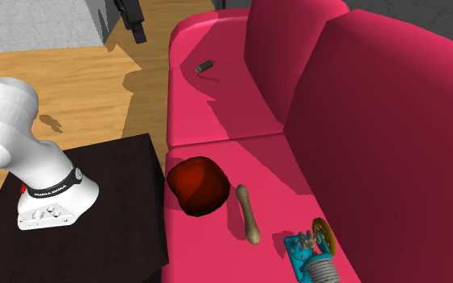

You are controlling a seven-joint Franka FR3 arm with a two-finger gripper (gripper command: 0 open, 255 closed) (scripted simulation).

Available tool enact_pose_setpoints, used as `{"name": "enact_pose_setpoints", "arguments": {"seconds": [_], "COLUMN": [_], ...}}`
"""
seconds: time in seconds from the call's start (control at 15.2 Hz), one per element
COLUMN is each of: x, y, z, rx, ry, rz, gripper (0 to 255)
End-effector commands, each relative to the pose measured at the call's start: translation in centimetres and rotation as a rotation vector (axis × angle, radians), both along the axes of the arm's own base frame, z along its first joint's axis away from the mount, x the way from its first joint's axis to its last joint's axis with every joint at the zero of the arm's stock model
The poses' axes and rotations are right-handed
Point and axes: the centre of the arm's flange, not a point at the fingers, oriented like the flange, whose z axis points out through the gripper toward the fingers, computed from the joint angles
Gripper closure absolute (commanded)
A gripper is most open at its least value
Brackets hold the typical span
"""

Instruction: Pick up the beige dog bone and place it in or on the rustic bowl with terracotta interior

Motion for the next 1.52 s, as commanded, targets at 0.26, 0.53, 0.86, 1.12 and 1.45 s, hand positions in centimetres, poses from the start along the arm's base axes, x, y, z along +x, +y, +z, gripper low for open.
{"name": "enact_pose_setpoints", "arguments": {"seconds": [0.26,0.53,0.86,1.12,1.45], "x": [1.1,2.5,4.6,6.5,9.2], "y": [-3.0,-5.9,-9.3,-11.8,-14.6], "z": [-4.3,-8.5,-13.9,-18.2,-23.7], "rx": [-0.001,-0.002,-0.004,-0.005,-0.006], "ry": [0.013,0.025,0.041,0.054,0.070], "rz": [0.105,0.211,0.343,0.448,0.580], "gripper": [0,0,0,0,0]}}
